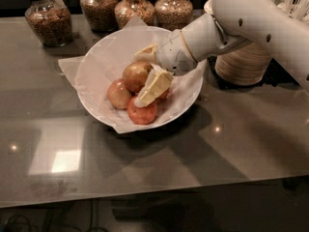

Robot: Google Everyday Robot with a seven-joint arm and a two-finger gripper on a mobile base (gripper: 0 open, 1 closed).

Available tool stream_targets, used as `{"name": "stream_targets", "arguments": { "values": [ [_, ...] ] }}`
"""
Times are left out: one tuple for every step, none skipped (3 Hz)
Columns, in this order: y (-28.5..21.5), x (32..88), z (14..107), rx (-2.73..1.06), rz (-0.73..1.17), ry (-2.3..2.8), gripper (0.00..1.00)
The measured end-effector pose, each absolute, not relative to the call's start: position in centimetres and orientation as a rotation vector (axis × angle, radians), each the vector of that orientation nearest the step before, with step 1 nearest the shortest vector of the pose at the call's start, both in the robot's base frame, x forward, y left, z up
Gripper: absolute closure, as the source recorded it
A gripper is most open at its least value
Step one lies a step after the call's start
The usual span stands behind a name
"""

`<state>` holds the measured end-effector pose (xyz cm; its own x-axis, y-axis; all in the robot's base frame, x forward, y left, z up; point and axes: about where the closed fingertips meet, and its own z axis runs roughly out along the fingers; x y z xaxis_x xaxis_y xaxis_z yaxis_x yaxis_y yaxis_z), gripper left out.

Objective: Pick apple from white bowl

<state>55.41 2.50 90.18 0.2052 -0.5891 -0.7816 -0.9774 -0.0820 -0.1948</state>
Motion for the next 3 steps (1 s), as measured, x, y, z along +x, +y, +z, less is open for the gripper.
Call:
{"name": "stream_targets", "arguments": {
  "values": [
    [2.89,55.55,89.79,-1.747,0.748,1.466,0.44],
    [2.89,55.37,90.24,-1.747,0.748,1.466,0.68],
    [2.93,55.3,90.54,-1.747,0.748,1.466,0.91]
  ]
}}
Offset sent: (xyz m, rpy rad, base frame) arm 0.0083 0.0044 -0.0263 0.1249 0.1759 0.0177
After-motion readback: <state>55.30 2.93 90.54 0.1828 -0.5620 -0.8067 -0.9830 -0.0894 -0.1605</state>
